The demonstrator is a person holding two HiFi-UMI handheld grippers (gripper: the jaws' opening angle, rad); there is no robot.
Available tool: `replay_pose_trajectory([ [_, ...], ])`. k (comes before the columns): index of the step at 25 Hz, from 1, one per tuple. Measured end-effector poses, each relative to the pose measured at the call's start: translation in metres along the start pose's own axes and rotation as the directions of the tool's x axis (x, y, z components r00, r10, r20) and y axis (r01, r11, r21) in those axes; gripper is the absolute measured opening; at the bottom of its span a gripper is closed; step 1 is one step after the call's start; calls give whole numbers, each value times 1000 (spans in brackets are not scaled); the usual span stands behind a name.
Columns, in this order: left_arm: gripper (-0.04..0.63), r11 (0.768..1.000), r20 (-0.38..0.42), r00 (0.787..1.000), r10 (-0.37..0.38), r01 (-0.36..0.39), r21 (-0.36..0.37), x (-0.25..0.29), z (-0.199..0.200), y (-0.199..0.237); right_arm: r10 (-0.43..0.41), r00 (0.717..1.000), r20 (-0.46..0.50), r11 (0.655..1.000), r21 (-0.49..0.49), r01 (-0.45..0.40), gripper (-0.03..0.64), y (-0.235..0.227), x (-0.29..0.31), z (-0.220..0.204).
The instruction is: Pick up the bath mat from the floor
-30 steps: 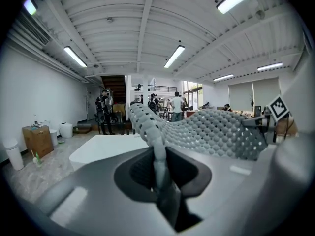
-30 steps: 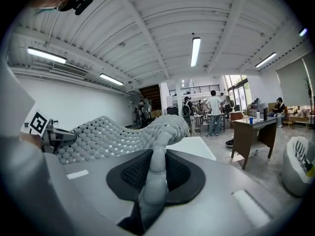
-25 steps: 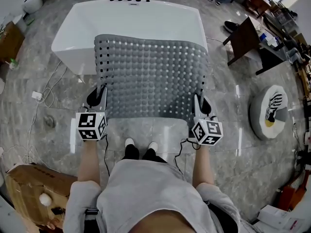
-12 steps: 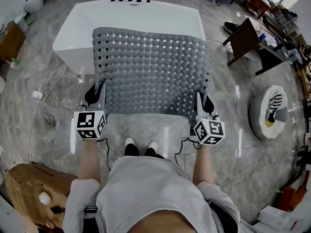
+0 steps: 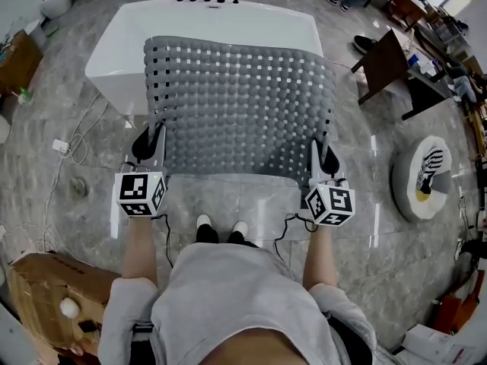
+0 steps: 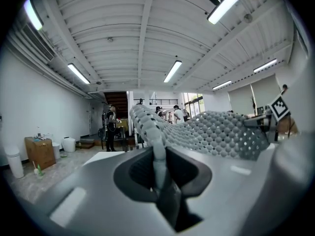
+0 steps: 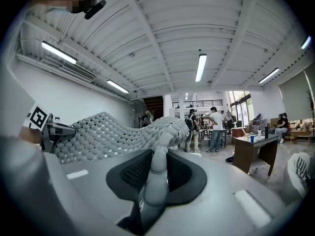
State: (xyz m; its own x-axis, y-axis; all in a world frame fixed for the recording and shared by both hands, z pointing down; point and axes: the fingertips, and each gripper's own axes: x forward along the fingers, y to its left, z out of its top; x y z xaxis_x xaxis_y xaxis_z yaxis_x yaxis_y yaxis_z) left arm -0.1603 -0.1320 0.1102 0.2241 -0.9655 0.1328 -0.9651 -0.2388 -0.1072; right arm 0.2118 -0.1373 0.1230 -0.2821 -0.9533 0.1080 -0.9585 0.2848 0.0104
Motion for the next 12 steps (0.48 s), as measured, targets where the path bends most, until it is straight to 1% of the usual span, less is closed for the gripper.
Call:
replay_pose_trajectory([
  [7, 60, 1000, 36, 999, 3, -4, 29, 2, 17, 0, -2, 1000, 29, 1000, -10, 2, 69, -3, 4, 13],
  [12, 60, 1000, 52, 999, 4, -5, 21, 0, 20, 3, -7, 999, 50, 1000, -4, 8, 69, -3, 3, 18],
])
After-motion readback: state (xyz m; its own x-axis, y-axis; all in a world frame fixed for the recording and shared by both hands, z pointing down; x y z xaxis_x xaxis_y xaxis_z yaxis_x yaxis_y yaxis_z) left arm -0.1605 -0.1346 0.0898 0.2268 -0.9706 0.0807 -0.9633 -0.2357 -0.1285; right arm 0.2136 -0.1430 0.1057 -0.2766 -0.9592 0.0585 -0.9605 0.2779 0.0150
